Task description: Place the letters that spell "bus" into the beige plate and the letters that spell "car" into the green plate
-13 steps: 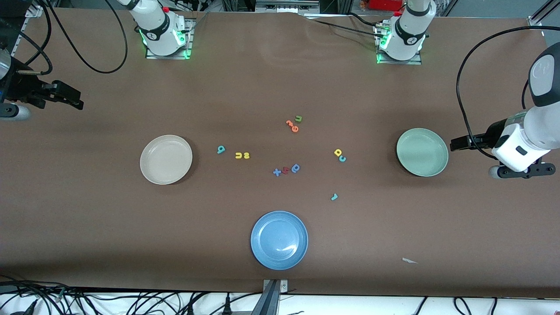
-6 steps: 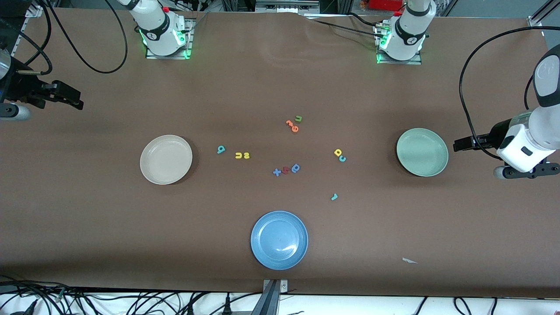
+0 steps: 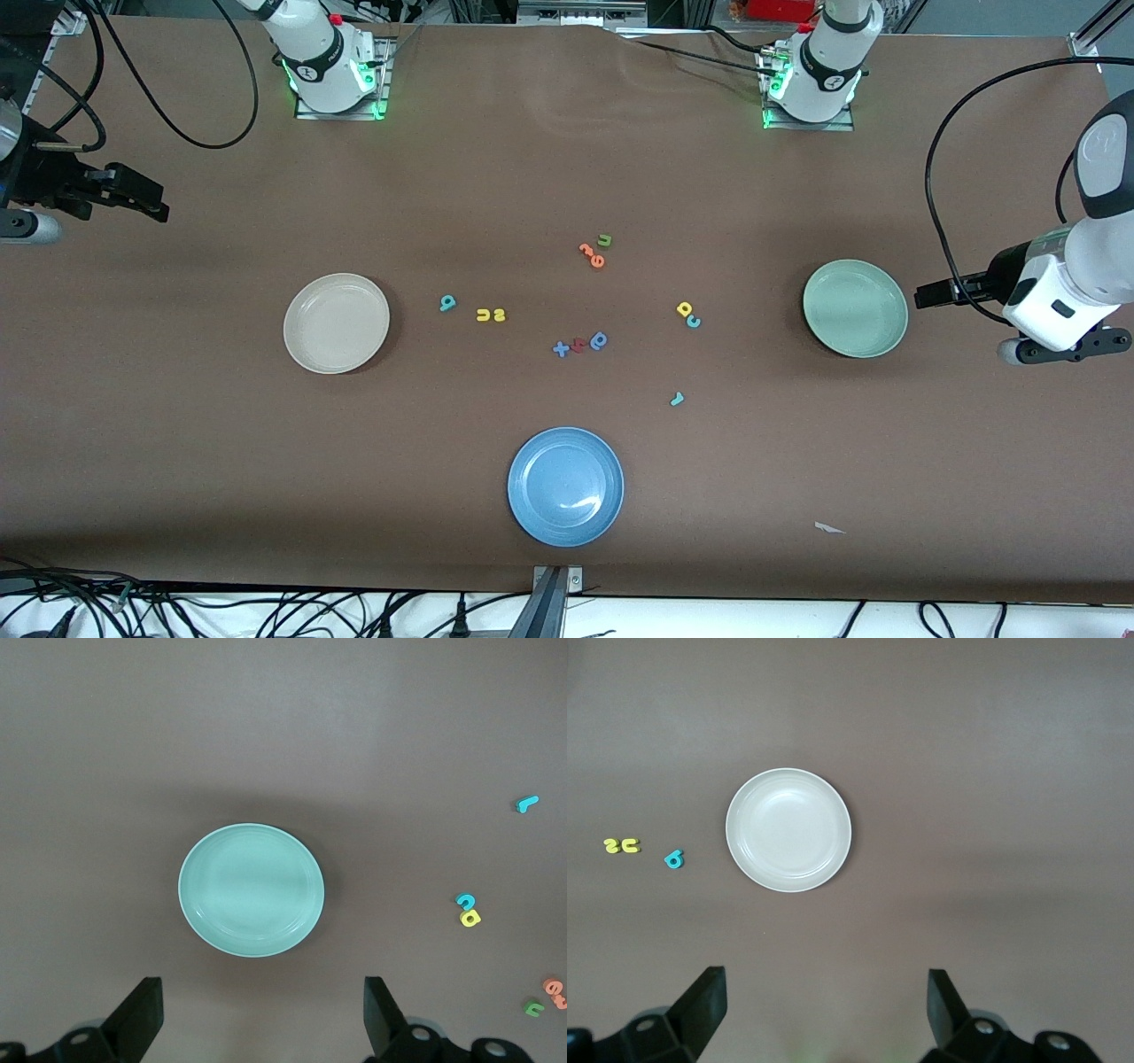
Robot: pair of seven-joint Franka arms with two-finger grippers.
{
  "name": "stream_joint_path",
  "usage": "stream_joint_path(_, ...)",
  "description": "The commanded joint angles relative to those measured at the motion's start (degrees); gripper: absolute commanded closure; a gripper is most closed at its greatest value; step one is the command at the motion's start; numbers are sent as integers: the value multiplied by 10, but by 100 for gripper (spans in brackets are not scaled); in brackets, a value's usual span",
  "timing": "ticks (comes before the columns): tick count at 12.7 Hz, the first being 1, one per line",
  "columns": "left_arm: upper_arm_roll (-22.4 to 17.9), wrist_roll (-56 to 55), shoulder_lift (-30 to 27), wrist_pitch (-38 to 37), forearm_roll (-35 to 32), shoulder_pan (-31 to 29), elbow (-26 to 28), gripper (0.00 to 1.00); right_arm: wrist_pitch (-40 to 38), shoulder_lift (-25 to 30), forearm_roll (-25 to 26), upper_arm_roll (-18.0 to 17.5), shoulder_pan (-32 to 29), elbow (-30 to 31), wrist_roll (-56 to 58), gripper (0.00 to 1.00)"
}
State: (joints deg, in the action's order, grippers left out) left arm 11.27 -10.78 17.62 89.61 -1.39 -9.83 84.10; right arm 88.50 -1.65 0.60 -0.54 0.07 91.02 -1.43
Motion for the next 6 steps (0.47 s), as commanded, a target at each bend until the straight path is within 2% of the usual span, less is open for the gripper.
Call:
stream_joint_path(1,2,-7,-3,-5,-12,4,7,1,-4,2,5,1,1,-2,7,0)
stream_joint_path(6,2,-6,0,-5,-12,3,7,1,-4,2,5,2,1,-2,6,0)
